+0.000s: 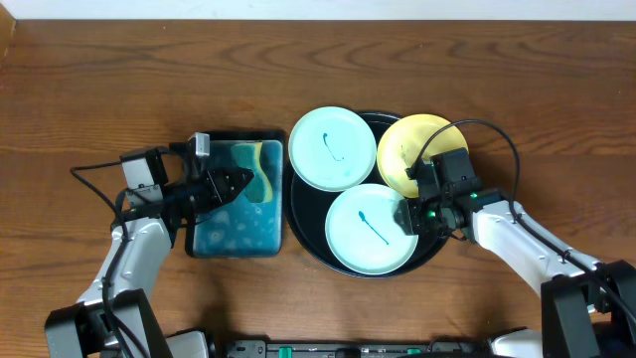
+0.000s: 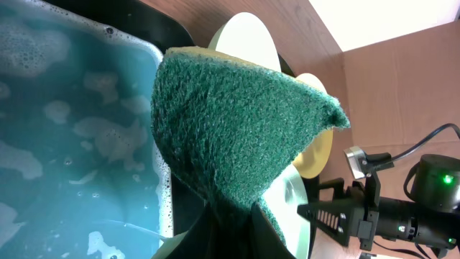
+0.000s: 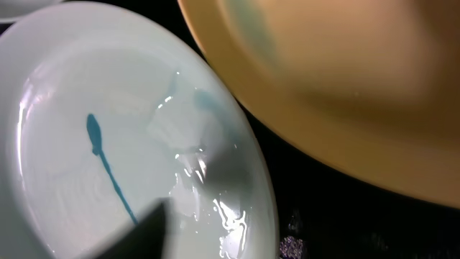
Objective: Clean dirty plates on tray and stack at the side
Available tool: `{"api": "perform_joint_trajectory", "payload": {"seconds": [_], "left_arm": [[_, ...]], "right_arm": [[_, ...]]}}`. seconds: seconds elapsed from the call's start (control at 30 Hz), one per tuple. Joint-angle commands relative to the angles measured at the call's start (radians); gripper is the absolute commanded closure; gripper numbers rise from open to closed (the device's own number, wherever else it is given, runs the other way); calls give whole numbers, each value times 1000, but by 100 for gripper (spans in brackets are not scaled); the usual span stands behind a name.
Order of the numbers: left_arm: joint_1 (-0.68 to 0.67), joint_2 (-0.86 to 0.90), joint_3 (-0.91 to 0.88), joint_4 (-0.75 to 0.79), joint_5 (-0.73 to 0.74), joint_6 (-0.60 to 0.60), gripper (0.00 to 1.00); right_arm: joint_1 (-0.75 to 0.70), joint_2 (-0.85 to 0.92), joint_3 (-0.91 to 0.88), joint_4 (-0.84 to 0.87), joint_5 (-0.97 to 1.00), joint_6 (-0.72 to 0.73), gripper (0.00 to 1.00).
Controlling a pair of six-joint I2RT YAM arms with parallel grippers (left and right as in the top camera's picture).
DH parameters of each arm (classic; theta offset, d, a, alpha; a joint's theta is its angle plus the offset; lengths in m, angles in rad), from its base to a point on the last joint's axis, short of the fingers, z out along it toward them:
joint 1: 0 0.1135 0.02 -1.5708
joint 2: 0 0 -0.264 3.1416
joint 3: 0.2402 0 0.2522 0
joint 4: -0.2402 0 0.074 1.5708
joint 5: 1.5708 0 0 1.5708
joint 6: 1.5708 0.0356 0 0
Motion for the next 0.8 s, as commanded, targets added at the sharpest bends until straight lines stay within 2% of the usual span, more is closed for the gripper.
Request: {"api": "perform_joint_trajectory", "payload": {"seconds": [0.0, 0.07, 0.67, 0.77], "left_arm": [[3, 5, 0, 1, 27, 24, 92], [3, 5, 0, 0, 27, 24, 93], [3, 5, 0, -6, 19, 24, 93], [3, 5, 0, -6, 19, 24, 92]], "right_arm": [[-3, 10, -4, -8, 2, 6, 80], [-3, 10, -4, -21, 3, 19, 99], [-2, 10, -4, -42, 3, 40, 99], [-3, 10, -4, -42, 3, 41, 89]]}}
